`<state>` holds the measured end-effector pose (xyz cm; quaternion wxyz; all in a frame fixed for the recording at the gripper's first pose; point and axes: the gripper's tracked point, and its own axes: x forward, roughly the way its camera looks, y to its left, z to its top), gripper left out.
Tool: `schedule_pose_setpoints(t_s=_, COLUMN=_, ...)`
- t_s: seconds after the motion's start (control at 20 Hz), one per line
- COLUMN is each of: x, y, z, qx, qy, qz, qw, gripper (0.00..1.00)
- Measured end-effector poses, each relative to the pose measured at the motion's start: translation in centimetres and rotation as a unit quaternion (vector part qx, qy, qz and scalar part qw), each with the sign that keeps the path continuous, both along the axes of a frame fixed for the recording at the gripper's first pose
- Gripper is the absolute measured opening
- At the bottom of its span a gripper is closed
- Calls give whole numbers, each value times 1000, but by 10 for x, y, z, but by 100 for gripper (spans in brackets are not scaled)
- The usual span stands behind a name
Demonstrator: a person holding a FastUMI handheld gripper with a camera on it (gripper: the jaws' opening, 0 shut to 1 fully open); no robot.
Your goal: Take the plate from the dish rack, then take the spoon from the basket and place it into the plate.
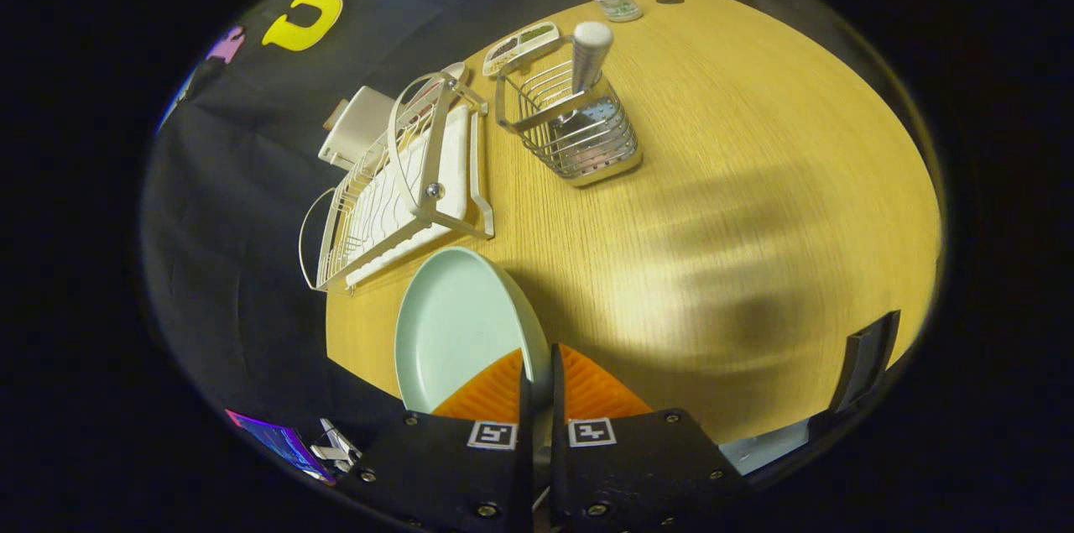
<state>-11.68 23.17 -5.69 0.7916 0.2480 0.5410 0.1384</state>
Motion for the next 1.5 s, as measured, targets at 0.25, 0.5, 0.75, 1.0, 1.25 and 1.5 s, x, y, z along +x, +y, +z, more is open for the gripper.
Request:
schedule_pose_setpoints(t_s=0.25, x=4, y=0, z=-10, qx=-1, qy=2, qz=-6, qw=1000, gripper=8)
schedule_pose_setpoints(t_s=0.5, x=10, y=7, z=-18, qx=11, qy=7, qz=-13, qw=1000, gripper=10)
schedule_pose_setpoints(t_s=0.75, x=30, y=-13, z=4, qx=-57, qy=-87, qz=-11, qw=995, gripper=27)
schedule_pose_setpoints(t_s=1.0, x=58, y=-35, z=66, qx=-111, qy=-281, qz=-21, qw=953, gripper=54)
schedule_pose_setpoints(t_s=1.25, x=49, y=-42, z=105, qx=-139, qy=-422, qz=-10, qw=896, gripper=54)
schedule_pose_setpoints(t_s=1.5, x=53, y=-66, z=132, qx=-159, qy=-496, qz=-37, qw=853, gripper=54)
